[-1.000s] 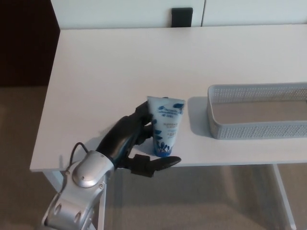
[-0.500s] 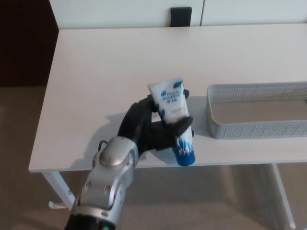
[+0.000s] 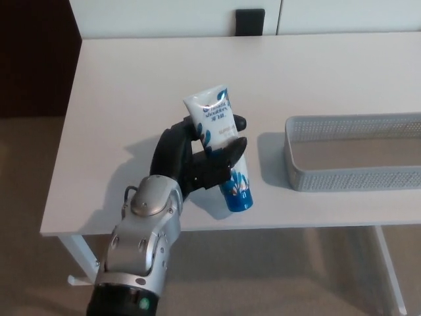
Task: The robot walks towards a table in front, picks a shampoo with left hand and puts it in a small grey container
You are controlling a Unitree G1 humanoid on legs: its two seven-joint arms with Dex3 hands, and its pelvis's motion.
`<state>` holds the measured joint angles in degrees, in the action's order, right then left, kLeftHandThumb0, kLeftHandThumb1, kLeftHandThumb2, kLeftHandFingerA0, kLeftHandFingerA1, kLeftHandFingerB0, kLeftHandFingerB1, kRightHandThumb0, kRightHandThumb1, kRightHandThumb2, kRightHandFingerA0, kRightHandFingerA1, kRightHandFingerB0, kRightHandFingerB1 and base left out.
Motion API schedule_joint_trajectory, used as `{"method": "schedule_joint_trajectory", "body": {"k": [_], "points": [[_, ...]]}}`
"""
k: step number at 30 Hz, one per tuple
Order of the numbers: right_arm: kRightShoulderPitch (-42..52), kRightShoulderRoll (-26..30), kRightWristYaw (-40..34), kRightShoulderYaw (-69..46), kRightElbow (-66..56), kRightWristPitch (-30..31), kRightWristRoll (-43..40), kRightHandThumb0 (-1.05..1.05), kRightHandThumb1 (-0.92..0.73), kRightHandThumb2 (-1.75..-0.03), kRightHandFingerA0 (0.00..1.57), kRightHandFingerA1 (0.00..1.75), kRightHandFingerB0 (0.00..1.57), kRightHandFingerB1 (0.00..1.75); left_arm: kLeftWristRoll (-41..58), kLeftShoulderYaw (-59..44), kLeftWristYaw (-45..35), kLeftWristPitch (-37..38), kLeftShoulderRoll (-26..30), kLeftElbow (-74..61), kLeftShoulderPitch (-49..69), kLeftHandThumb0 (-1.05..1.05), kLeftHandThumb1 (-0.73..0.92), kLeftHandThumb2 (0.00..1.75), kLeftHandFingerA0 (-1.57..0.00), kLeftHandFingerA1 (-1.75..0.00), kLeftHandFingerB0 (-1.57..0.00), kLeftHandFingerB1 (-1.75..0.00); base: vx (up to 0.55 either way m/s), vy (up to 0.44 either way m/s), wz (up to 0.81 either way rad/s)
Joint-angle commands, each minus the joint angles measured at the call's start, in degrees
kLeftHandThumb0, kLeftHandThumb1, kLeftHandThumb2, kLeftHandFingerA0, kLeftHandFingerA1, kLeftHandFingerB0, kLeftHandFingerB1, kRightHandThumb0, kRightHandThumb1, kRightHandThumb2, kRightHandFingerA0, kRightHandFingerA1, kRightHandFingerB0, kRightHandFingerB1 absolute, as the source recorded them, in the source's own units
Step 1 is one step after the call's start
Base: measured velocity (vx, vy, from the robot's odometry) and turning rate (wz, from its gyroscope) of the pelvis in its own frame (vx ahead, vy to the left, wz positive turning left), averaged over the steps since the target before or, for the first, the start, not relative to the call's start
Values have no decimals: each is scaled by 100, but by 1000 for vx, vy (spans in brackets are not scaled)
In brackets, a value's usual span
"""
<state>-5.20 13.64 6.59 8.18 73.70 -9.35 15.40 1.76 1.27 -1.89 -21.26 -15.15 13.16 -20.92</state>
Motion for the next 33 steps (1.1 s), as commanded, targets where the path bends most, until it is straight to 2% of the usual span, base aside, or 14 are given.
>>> {"method": "schedule_joint_trajectory", "body": {"k": [1, 4, 8, 10, 12, 14, 17, 19, 20, 21, 22, 24, 27, 33], "points": [[-1, 69, 12, 24, 4, -16, 21, -40, -73, -62, 72, 48, 55, 41, -52, 191, -77, 52, 186, -255, 88, -5, 84, 70, -94, -146, -70, -114, 0, 0, 0], [7, 101, 44, 32, 7, -34, 22, -39, -73, -62, 68, 48, 53, 41, -500, 729, -104, 108, 473, -814, -150, -9, 83, 69, -91, -139, -76, -104, 0, 0, 0], [-4, 98, 3, 47, -1, 10, 26, -37, -74, -62, 68, 46, 54, 40, -1430, 1623, -24, 551, 1021, -1066, -891, -11, 81, 70, -110, -123, -79, -100, 0, 0, 0], [-15, 101, 1, 25, 17, 3, 6, -37, -73, -62, 69, 47, 54, 41, -1850, 2021, 40, 842, 1268, -988, -1305, -12, 78, 73, -107, -127, -78, -106, 0, 0, 0], [35, 98, 70, -23, 3, -38, -53, -38, -73, -62, 70, 47, 54, 41, -2255, 2434, 14, 941, 1339, -839, -1952, -18, 77, 73, -93, -155, -77, -119, 0, 0, 0], [63, 85, 57, -10, -1, -46, -35, -38, -74, -62, 70, 47, 54, 41, -2355, 2658, 62, 918, 1300, -661, -2291, -15, 76, 74, -93, -161, -75, -125, 0, 0, 0], [51, 59, 31, 12, 12, -25, -10, -38, -73, -62, 69, 47, 53, 41, -2413, 2899, 64, 930, 1211, -267, -2767, -17, 78, 75, -77, -169, -71, -127, 0, 0, 0], [21, 28, 33, 54, 5, -9, 28, -38, -74, -62, 68, 48, 52, 41, -2368, 2972, 42, 958, 1149, 30, -3062, -15, 80, 74, -77, -165, -74, -120, 0, 0, 0], [2, 16, 26, 61, 2, 2, 32, -39, -73, -62, 69, 49, 53, 41, -2360, 3000, 48, 924, 1070, 237, -3257, -16, 77, 71, -86, -163, -74, -125, 0, 0, 0], [-19, 5, 15, 65, -1, 14, 34, -39, -73, -62, 69, 49, 53, 41, -2357, 3028, 55, 878, 975, 468, -3473, -16, 77, 71, -86, -163, -74, -125, 0, 0, 0], [-33, -10, 11, 74, -2, 18, 39, -40, -73, -62, 69, 48, 54, 41, -2314, 3026, 65, 863, 871, 684, -3637, -17, 80, 68, -75, -166, -68, -130, 0, 0, 0], [-32, -24, 22, 70, -23, 20, 21, -40, -73, -62, 70, 47, 53, 40, -2307, 3082, 127, 928, 696, 1162, -3899, -16, 82, 65, -78, -164, -68, -134, 0, 0, 0], [-19, -49, 5, 91, -59, 8, 33, -38, -72, -62, 70, 47, 52, 40, -2352, 3133, 322, 1230, 543, 1667, -4024, -17, 82, 63, -73, -164, -71, -115, 0, 0, 0], [-48, -123, 57, 102, -81, -24, 11, -37, -71, -61, 67, 47, 51, 40, -2444, 3174, 519, 1629, 144, 2624, -4212, -10, 77, 66, -80, -159, -72, -128, 0, 0, 0]]}}
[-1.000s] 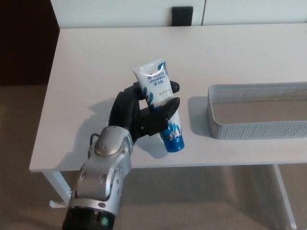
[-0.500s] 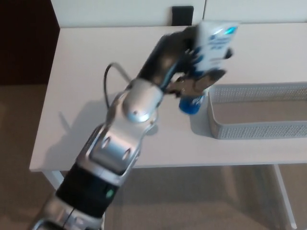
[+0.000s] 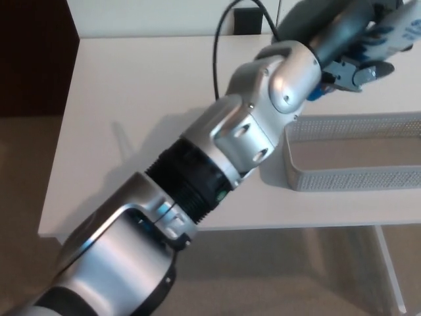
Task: The robot walks towards a table in front, picks a shampoo with left hand and puts it in a small grey container
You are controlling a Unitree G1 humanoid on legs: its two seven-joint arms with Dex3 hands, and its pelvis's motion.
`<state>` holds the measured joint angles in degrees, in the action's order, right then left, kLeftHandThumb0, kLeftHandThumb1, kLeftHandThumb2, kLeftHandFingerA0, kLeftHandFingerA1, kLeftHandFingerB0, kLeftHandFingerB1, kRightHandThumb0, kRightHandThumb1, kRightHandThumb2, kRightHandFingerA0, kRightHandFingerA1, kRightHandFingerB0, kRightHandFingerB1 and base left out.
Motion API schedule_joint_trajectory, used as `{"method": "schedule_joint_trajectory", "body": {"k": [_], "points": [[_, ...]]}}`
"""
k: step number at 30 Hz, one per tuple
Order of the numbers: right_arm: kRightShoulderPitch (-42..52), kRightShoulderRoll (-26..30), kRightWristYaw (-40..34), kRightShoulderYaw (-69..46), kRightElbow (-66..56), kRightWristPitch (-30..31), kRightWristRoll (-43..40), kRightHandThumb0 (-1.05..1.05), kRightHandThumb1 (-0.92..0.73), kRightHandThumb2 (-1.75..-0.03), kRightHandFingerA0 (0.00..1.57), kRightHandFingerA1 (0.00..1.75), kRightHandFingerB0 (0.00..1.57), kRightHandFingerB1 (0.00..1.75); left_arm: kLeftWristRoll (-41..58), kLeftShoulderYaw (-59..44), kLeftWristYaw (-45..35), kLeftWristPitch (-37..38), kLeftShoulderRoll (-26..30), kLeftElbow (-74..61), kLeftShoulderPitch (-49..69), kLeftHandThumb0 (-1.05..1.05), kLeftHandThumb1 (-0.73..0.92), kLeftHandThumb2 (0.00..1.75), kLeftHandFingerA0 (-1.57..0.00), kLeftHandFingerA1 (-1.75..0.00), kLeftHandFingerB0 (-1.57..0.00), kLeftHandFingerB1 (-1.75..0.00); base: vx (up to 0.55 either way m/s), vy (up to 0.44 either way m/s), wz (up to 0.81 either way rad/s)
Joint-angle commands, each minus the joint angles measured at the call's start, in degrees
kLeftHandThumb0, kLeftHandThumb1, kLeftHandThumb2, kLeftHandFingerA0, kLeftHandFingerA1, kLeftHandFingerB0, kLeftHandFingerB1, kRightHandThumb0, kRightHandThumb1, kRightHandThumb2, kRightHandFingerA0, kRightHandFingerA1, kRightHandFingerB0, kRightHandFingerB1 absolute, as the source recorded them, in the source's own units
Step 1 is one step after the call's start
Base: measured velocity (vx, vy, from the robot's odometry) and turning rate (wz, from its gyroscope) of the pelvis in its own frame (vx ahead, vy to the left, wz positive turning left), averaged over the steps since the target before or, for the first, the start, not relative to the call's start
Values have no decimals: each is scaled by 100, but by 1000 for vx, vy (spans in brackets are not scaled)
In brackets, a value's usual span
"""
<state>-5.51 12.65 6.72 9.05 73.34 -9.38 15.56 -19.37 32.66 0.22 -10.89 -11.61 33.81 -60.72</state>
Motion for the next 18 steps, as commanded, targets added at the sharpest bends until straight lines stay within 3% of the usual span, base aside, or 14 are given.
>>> {"method": "schedule_joint_trajectory", "body": {"k": [1, 4, 5, 9, 10, 11, 15, 17, 18], "points": [[-21, -29, 46, 17, -45, -25, -6, -37, -71, -61, 67, 47, 51, 40, -329, 20, 323, 610, -237, 613, -240, -10, 77, 66, -80, -159, -72, -128, 0, 0, 0], [-27, -59, 55, 26, -54, -22, -3, -38, -71, -61, 66, 47, 50, 40, -325, -53, 371, 593, -390, 830, -237, -11, 80, 68, -74, -164, -67, -134, 0, 0, 0], [-34, -68, 40, 47, -54, -23, 18, -39, -72, -61, 66, 46, 51, 40, -312, -76, 358, 612, -403, 864, -230, -11, 79, 70, -84, -162, -70, -133, 0, 0, 0], [-73, -105, -21, 114, -72, 21, 51, -40, -72, -62, 67, 47, 53, 40, -282, -172, 353, 717, -467, 1067, -180, -10, 79, 72, -83, -162, -69, -134, 0, 0, 0], [-67, -114, -27, 126, -75, 23, 55, -40, -72, -62, 68, 47, 55, 41, -279, -184, 322, 666, -493, 1104, -178, -8, 79, 71, -82, -162, -68, -134, 0, 0, 0], [-67, -122, -26, 131, -79, 33, 51, -39, -73, -62, 68, 47, 53, 40, -224, -237, 249, 566, -548, 1175, -191, -4, 78, 70, -69, -161, -66, -129, 0, 0, 0], [-70, -125, -17, 149, -80, 47, 44, -40, -72, -62, 67, 46, 52, 40, -111, -382, 100, 484, -680, 1426, -211, 1, 76, 67, -66, -161, -64, -129, 0, 0, 0], [-102, -140, -50, 174, -60, 60, 60, -41, -72, -62, 68, 46, 53, 40, -36, -464, 2, 565, -713, 1546, -227, 5, 72, 58, -72, -159, -57, -138, 0, 0, 0], [-120, -145, -62, 200, -66, 92, 80, -41, -72, -62, 67, 45, 53, 39, -24, -489, -24, 602, -709, 1565, -223, 1, 71, 56, -64, -161, -57, -144, 0, 0, 0]]}}
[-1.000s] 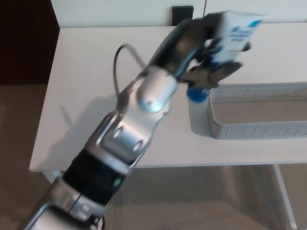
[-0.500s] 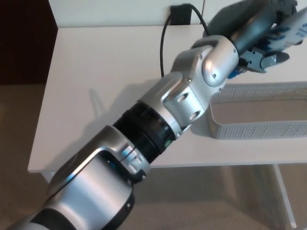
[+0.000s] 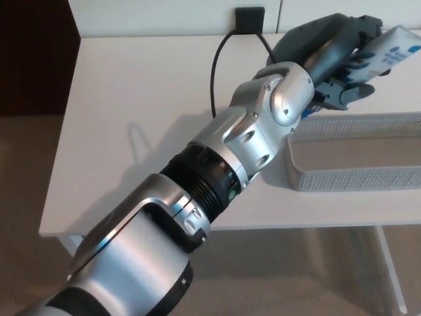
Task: The robot walks towards a table in front, picks a shampoo with left hand and puts it in a small grey container
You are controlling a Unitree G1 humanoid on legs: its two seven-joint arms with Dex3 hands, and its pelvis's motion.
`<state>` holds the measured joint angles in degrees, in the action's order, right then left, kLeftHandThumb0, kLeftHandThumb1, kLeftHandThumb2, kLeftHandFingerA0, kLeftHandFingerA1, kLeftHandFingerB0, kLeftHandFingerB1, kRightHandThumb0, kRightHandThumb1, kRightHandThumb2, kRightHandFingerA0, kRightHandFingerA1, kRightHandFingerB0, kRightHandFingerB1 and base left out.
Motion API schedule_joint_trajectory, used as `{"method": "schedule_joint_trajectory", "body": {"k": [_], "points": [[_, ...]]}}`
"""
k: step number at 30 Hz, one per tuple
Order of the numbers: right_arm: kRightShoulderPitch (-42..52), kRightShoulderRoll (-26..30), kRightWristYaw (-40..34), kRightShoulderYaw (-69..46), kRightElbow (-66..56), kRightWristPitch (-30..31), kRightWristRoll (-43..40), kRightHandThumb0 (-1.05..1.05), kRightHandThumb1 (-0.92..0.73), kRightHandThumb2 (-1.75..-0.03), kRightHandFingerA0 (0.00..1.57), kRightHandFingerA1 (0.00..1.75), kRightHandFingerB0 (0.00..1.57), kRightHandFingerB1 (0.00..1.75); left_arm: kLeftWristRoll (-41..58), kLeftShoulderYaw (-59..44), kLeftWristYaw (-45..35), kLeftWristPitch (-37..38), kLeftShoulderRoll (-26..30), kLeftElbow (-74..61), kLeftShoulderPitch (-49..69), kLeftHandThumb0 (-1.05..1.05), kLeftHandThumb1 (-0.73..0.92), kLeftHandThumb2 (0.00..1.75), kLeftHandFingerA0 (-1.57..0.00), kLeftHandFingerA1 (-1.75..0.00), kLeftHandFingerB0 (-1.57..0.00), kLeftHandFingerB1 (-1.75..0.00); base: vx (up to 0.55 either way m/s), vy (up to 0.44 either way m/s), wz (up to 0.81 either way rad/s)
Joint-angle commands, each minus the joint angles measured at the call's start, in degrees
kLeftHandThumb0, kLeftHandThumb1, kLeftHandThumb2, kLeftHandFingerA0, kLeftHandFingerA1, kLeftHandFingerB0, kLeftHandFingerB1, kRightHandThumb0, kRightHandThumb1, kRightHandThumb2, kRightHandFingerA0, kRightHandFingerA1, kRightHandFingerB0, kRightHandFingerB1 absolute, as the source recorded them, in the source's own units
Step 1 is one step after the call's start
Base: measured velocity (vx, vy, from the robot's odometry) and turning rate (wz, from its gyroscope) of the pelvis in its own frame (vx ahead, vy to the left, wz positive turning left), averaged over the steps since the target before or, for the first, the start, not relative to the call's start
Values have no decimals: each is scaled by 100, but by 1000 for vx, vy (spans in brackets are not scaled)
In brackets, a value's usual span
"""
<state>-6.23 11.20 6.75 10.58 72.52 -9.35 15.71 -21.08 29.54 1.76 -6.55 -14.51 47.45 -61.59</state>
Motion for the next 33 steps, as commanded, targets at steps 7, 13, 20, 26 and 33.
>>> {"method": "schedule_joint_trajectory", "body": {"k": [7, 13, 20, 26, 33], "points": [[-40, 4, -45, 97, 12, 24, 77, -40, -72, -62, 69, 47, 54, 40, 350, -251, -666, 632, -469, 381, -61, -38, 69, 61, -56, -54, -51, -36, 0, 0, 0], [-129, -1, 25, 57, -9, 68, 24, -39, -72, -62, 64, 45, 52, 40, -46, 318, -1402, -125, -345, 213, -288, -102, 48, 69, 0, 0, 0, -3, 0, 0, 0], [-168, -31, 9, 114, -57, 143, 69, -39, -72, -62, 65, 47, 51, 40, -124, 520, -1514, -145, -204, 31, -215, -103, 63, 61, 0, 0, 0, 0, 0, 0, 0], [-182, -34, 40, 82, -60, 129, 26, -39, -72, -62, 64, 48, 50, 40, -164, 522, -1699, -230, -132, -177, -159, -105, 64, 59, 0, 0, 0, 0, 0, 0, 0], [-217, 7, 68, 94, -67, 131, 52, -40, -72, -61, 64, 47, 50, 40, -122, 373, -1851, -321, 7, -362, -143, -105, 50, 83, 0, 0, 0, 0, 0, 0, 0]]}}
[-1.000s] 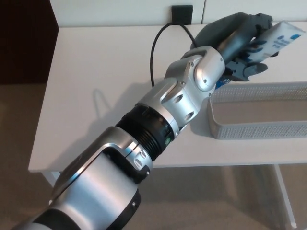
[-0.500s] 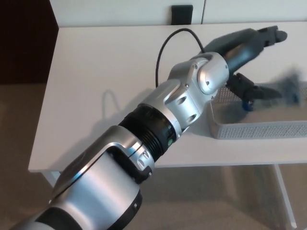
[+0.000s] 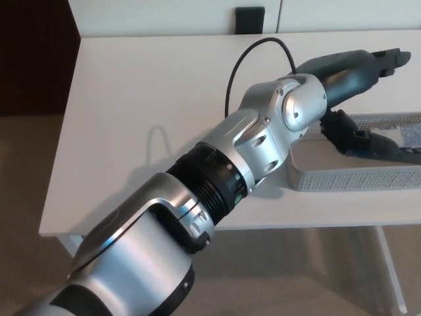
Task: The robot walks towards a table in front, picks a shampoo with left hand and puts it in a small grey container
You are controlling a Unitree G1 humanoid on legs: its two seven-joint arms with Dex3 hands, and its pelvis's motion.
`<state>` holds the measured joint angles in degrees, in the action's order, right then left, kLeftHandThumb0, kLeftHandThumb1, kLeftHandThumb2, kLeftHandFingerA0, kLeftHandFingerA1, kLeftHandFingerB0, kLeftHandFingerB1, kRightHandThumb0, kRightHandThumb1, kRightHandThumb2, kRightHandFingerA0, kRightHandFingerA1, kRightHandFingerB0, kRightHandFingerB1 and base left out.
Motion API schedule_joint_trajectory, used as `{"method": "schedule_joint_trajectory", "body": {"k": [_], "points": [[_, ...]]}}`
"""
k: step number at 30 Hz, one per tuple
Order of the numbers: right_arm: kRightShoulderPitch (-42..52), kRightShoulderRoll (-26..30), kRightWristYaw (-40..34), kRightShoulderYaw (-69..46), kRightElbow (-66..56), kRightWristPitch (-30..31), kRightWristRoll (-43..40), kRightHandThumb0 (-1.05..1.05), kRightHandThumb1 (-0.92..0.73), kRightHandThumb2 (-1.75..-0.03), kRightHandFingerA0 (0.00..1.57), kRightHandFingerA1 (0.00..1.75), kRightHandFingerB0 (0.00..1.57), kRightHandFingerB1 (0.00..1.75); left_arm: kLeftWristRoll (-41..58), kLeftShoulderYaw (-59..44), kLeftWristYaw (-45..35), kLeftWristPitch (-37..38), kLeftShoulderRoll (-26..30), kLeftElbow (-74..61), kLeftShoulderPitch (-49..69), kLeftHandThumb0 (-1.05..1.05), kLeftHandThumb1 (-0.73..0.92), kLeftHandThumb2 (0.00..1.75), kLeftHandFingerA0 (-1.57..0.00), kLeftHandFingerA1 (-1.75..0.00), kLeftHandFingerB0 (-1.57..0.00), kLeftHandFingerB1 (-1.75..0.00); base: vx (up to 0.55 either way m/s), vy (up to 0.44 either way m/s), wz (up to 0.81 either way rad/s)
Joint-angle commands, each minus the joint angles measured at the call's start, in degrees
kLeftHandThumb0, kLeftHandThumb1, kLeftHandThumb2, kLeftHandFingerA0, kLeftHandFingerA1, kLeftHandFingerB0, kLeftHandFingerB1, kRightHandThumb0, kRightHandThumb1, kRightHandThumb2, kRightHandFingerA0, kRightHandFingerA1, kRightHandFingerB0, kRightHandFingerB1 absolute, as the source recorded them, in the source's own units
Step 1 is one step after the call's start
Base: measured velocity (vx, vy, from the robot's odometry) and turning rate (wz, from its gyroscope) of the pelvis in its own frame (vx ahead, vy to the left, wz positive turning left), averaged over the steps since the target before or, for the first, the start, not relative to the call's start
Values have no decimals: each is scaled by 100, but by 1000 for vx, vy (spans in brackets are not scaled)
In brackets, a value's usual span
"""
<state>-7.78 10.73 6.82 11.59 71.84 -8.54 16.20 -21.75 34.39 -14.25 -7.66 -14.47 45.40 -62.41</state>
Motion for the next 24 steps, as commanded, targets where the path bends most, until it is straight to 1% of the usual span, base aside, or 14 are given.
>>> {"method": "schedule_joint_trajectory", "body": {"k": [1, 4, 5, 6, 7, 8, 9, 13, 14, 15, 17, 21, 23, 24], "points": [[-59, 59, 66, 0, -1, 43, 12, -40, -72, -61, 64, 47, 50, 40, -18, -163, -276, -226, 16, -192, -41, -105, 50, 83, 0, 0, 0, 0, 0, 0, 0], [-15, 41, 42, 27, -30, 10, 38, -40, -72, -62, 65, 47, 50, 40, -61, -211, -352, -295, 136, -458, 43, -105, 50, 81, 0, 0, 0, 0, 0, 0, 0], [-10, 27, 52, 17, -34, 44, 23, -41, -72, -62, 64, 48, 51, 40, -58, -267, -522, -385, 403, -1133, 240, -105, 51, 76, 0, 0, 0, 0, 0, 0, 0], [-9, 22, 52, 6, -36, 55, 12, -41, -72, -62, 65, 48, 51, 40, -86, -276, -568, -361, 571, -1536, 383, -104, 66, 61, 0, 0, 0, -1, 0, 0, 0], [-2, 24, 48, 1, -37, 45, 9, -40, -72, -62, 65, 47, 52, 40, -91, -299, -614, -306, 730, -1933, 535, -105, 53, 74, 0, 0, 0, -1, 0, 0, 0], [8, 30, 44, 0, -38, 24, 11, -40, -72, -62, 65, 47, 52, 40, -81, -325, -674, -268, 887, -2351, 697, -105, 53, 74, 0, 0, 0, -1, 0, 0, 0], [13, 47, 37, 10, -30, 15, 27, -40, -72, -62, 67, 48, 51, 40, -6, -434, -931, -294, 1255, -3332, 1057, -95, 63, 59, 0, 0, 0, -1, 0, 0, 0], [51, 126, 88, -95, -4, -38, -66, -39, -72, -62, 67, 48, 51, 40, 148, -610, -1254, -252, 1805, -4776, 1646, -93, 64, 59, 0, 0, 0, -1, 0, 0, 0], [79, 173, 81, -65, -4, -91, -28, -40, -72, -62, 68, 48, 52, 41, 432, -944, -1499, -304, 2200, -5839, 2222, -85, 48, 89, 0, 0, 0, -6, 0, 0, 0], [95, 218, 95, -92, 8, -105, -47, -39, -72, -62, 67, 47, 52, 41, 486, -1041, -1587, -351, 2357, -6258, 2436, -87, 49, 90, 0, 0, 0, -7, 0, 0, 0], [148, 307, 114, -136, 15, -139, -78, -39, -72, -62, 68, 48, 54, 42, 698, -1348, -1722, -419, 2657, -7108, 2995, -75, 43, 88, 0, -12, 0, -19, 0, 0, 0], [189, 364, 120, -199, 86, -97, -119, -38, -72, -61, 68, 48, 52, 41, 1122, -1897, -1913, -524, 3075, -8208, 3980, -75, 46, 87, -2, -13, -2, -26, 0, 0, 0], [262, 400, 89, -163, 155, -41, -62, -37, -72, -61, 68, 47, 53, 41, 1596, -2499, -1940, -171, 3333, -9064, 5412, -81, 51, 83, -12, -21, -11, -29, 0, 0, 0], [307, 411, 69, -161, 179, -40, -51, -35, -73, -62, 67, 47, 52, 41, 1785, -2809, -1970, 143, 3408, -9269, 6147, -36, 31, 91, 0, -49, 0, -48, 0, 0, 0]]}}
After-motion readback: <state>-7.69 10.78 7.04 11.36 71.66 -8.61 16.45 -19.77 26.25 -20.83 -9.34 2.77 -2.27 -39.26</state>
